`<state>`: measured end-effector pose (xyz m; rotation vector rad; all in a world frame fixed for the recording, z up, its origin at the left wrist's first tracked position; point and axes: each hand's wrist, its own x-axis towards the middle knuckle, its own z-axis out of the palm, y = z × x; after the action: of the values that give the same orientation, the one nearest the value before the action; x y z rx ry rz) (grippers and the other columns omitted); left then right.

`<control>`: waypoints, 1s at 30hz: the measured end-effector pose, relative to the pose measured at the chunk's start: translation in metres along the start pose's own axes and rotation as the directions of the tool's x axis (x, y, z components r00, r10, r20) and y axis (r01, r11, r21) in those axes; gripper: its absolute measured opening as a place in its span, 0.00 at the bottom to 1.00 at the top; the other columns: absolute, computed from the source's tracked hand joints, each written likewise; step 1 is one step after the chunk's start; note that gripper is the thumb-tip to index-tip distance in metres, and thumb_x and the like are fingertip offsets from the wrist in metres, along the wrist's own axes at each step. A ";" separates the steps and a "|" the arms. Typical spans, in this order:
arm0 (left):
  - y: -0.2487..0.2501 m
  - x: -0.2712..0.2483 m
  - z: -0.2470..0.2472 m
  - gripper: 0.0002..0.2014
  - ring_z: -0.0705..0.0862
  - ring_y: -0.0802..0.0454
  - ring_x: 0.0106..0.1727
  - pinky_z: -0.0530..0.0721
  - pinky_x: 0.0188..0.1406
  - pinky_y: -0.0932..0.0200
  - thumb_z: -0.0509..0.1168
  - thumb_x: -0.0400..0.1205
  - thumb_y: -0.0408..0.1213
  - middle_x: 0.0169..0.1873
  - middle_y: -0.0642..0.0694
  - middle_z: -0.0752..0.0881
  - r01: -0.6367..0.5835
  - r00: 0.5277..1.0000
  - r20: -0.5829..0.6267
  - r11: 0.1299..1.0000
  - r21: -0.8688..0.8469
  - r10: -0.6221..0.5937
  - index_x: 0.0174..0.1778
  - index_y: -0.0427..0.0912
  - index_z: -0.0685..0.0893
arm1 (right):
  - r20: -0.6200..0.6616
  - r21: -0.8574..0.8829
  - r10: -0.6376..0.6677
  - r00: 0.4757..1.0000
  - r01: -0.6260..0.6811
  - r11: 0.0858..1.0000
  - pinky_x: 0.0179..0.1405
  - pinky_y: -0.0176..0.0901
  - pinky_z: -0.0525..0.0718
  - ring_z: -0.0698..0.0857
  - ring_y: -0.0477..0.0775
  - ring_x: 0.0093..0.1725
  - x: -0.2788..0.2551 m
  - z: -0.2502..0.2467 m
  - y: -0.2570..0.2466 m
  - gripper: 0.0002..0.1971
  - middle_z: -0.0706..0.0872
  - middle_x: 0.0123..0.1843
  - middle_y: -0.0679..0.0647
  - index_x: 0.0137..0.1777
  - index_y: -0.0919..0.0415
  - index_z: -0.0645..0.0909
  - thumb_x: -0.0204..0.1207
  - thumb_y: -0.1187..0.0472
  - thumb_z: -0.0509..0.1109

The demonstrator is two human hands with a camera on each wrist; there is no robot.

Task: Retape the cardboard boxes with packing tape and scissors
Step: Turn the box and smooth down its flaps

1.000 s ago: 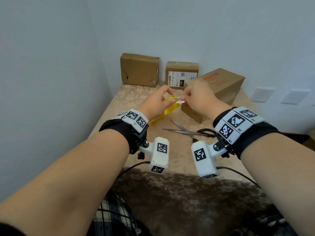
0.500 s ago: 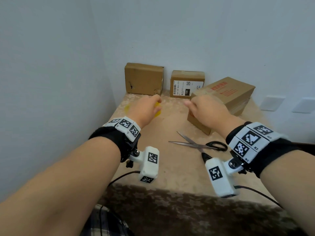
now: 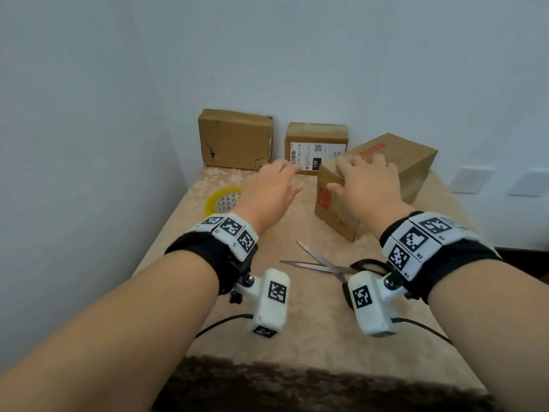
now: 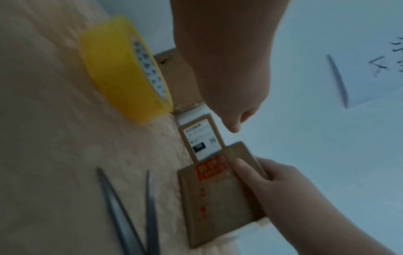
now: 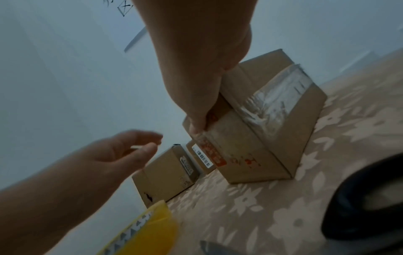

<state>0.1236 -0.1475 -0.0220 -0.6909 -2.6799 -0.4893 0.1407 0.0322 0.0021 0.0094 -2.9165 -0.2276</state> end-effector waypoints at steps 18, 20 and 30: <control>0.050 0.038 0.007 0.39 0.68 0.47 0.77 0.73 0.72 0.51 0.63 0.80 0.41 0.82 0.45 0.58 -0.090 0.933 0.355 0.993 0.082 0.055 0.84 0.42 0.51 | -0.086 0.651 -0.167 0.982 0.182 0.737 0.84 0.54 0.45 0.58 0.50 0.83 -0.039 0.021 0.052 0.29 0.66 0.82 0.49 0.80 0.54 0.69 0.79 0.62 0.71; 0.044 0.028 0.005 0.32 0.76 0.48 0.70 0.79 0.64 0.48 0.62 0.80 0.42 0.74 0.46 0.72 -0.072 0.966 0.249 0.997 0.018 0.066 0.81 0.45 0.62 | -0.149 0.702 -0.124 0.981 0.194 0.685 0.84 0.49 0.50 0.58 0.51 0.83 -0.040 0.028 0.050 0.29 0.67 0.82 0.49 0.79 0.55 0.70 0.78 0.63 0.71; 0.072 0.044 0.005 0.42 0.49 0.46 0.84 0.53 0.80 0.48 0.63 0.81 0.48 0.84 0.45 0.47 -0.097 0.906 0.424 0.976 0.197 0.004 0.84 0.42 0.44 | -0.135 0.709 -0.187 0.973 0.227 0.668 0.82 0.42 0.55 0.66 0.50 0.80 -0.032 0.023 0.065 0.25 0.72 0.79 0.51 0.75 0.56 0.76 0.77 0.65 0.73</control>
<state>0.1229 -0.0689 0.0085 -0.8838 -3.0406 -0.0293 0.1678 0.1006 -0.0169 0.4675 -2.7331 0.8950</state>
